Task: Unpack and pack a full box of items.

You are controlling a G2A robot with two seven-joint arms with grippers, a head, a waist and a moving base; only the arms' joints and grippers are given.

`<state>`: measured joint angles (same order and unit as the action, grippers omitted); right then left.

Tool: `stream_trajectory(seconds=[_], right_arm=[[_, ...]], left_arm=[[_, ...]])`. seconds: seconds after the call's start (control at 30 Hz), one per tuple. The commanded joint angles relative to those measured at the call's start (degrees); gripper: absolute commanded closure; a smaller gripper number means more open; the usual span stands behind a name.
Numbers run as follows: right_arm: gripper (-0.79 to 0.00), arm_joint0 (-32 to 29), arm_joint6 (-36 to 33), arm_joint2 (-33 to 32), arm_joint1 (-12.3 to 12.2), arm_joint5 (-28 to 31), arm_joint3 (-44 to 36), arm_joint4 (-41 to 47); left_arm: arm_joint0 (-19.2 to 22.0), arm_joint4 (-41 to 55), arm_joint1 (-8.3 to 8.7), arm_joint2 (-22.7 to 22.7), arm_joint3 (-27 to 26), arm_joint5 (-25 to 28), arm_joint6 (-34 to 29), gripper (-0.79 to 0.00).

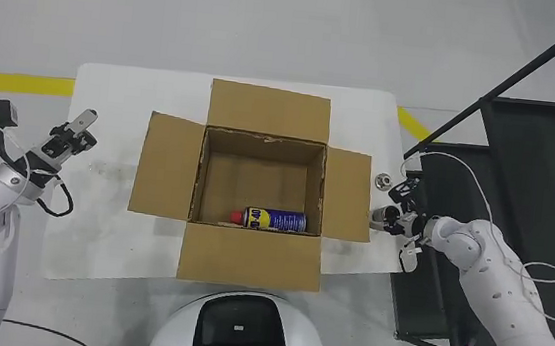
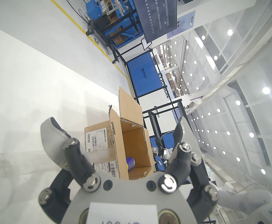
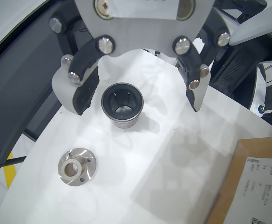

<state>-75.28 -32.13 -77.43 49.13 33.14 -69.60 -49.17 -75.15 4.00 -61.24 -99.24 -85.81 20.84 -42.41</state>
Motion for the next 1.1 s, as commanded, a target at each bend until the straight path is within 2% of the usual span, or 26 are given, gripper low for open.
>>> stream_trajectory(seconds=[0.0,0.1,0.13,0.17,0.2,0.23,0.27,0.5,0.67,0.8,1.07], right_arm=[[-0.785,0.8,0.1,0.6,0.2,0.0,1.2,0.2],[-0.785,1.6,0.4,1.1,0.4,-0.1,2.6,0.6],[-0.699,1.8,0.4,1.3,0.5,0.1,3.0,0.8],[-0.526,2.0,0.4,1.4,0.5,0.3,3.3,1.1],[-0.259,2.1,0.3,1.6,0.6,0.5,3.7,1.2],[-0.077,2.3,0.3,1.7,0.6,0.5,4.1,1.2],[0.000,2.5,0.3,1.8,0.7,0.6,4.5,1.4],[0.000,2.9,1.4,2.0,0.8,2.4,5.7,1.6],[0.000,1.7,3.7,-0.5,0.2,2.8,4.2,1.2],[0.000,-2.2,4.4,-6.2,-1.0,3.2,-2.7,2.4],[0.000,-16.4,1.0,-20.7,-3.0,3.9,-23.3,10.1]], left_arm=[[0.0,0.0,0.00,0.0,0.0,0.0,0.0,-0.785],[0.0,0.0,0.00,0.0,0.0,0.0,0.0,-0.785],[0.0,0.0,0.00,0.0,0.0,0.0,0.0,-0.785],[0.0,0.0,0.00,0.0,0.0,0.0,0.0,-0.785],[0.0,0.0,0.00,0.0,0.0,0.0,0.0,-0.785],[0.0,0.0,0.00,0.0,0.0,0.0,0.0,-0.785],[0.0,0.0,0.00,0.0,0.0,0.0,0.0,-0.785],[0.0,0.0,0.00,0.0,0.0,0.0,0.0,-0.785],[0.0,0.0,0.00,0.0,0.0,0.0,0.0,-0.785],[0.0,0.0,0.00,0.0,0.0,0.0,0.0,-0.785],[0.0,0.0,0.00,0.0,0.0,0.0,0.0,-0.785]])
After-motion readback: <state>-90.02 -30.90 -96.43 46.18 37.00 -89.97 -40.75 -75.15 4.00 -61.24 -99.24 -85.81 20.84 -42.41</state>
